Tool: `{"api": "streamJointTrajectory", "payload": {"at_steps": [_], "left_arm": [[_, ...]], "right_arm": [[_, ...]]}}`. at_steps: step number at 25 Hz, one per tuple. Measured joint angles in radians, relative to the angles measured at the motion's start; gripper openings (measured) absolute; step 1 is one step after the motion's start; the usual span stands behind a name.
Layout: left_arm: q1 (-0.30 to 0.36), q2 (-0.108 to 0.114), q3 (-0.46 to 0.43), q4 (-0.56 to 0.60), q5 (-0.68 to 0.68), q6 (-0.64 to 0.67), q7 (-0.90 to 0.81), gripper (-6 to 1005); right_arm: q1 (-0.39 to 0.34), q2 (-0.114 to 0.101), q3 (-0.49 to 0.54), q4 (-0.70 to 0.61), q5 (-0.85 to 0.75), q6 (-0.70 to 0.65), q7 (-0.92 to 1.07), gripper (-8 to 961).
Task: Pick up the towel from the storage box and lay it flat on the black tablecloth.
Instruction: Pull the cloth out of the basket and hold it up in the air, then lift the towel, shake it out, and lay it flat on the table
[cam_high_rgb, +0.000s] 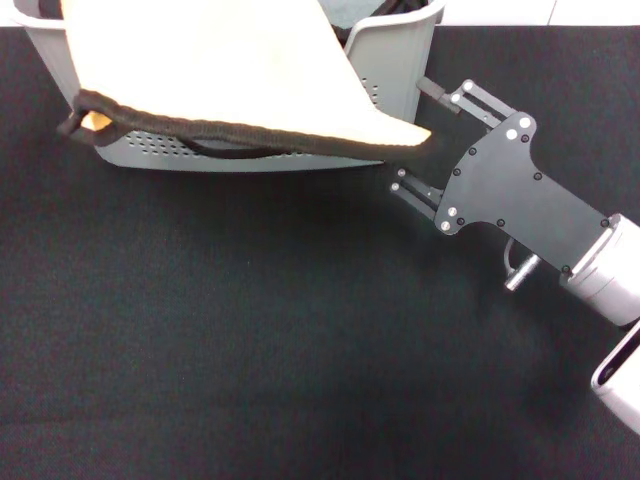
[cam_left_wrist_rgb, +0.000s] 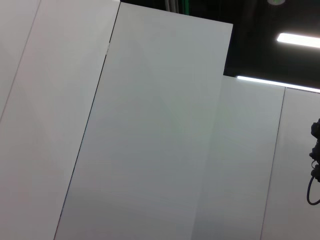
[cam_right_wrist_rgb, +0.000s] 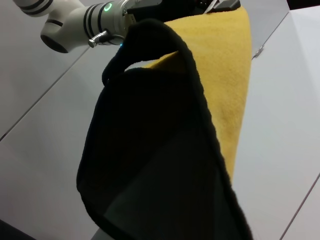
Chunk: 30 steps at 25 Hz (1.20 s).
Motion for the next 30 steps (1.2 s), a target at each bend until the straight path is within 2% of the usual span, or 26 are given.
{"api": "streamJointTrajectory", "payload": {"at_steps": [5,16,22,27,30], "left_arm": [[0.002,0.0,0.0,0.0,0.0,-0.001,0.001,32],[-0.004,-0.003,-0.001,0.0,0.026,-0.004,0.004,33],[-0.005,-0.005,-0.003,-0.012,0.05,-0.005,0.01,33],[-0.004,-0.005,-0.005,-0.026,0.052,-0.005,0.018,34],[0.002,-0.006,-0.003,-0.029,0.053,-0.005,0.026,34]], "right_arm": [[-0.01,0.0,0.0,-0.001,0.0,-0.006,0.0,590],[-0.014,0.0,-0.015,-0.001,0.002,-0.009,-0.037,218],[-0.014,0.0,-0.026,-0.001,0.008,-0.009,-0.097,123],[-0.014,0.0,-0.021,-0.001,0.011,-0.001,-0.098,8],[-0.015,0.0,-0.019,-0.004,0.012,-0.002,-0.095,8]]}}
